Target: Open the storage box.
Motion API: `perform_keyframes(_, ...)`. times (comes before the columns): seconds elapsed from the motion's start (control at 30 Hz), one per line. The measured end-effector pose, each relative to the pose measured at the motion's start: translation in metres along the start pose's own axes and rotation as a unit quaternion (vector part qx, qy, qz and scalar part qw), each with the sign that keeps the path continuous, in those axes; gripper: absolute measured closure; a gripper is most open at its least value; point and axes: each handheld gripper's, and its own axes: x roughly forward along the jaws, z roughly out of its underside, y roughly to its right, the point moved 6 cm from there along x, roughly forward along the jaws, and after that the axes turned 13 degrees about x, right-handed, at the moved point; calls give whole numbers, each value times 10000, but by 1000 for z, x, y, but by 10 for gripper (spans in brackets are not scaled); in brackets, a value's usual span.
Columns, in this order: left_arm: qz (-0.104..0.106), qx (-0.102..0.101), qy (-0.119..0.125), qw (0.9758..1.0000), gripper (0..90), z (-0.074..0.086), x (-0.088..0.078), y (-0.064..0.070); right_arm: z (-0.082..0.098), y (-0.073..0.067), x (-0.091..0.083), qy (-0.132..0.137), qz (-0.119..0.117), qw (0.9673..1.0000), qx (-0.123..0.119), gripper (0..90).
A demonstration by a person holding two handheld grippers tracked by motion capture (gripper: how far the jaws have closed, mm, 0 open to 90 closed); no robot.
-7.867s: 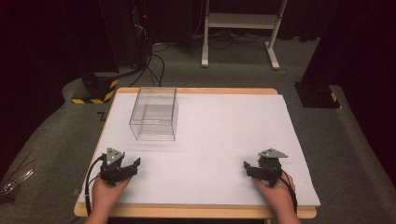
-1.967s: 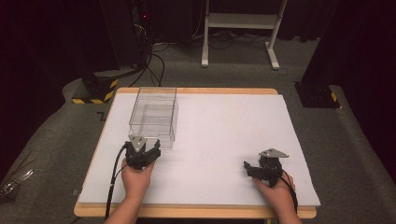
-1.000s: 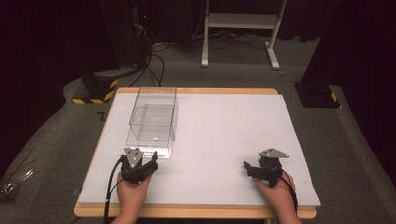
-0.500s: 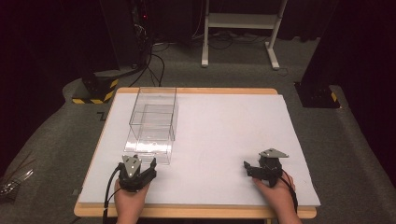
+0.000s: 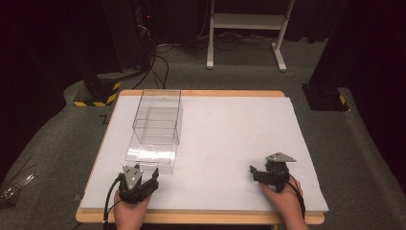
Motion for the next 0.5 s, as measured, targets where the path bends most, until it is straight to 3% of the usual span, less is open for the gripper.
perform_keyframes(0.5, -24, -55, 95, 9999, 326, 3, -2, 1, 0, 0, 0, 2, -4, 10000, 4, 215)
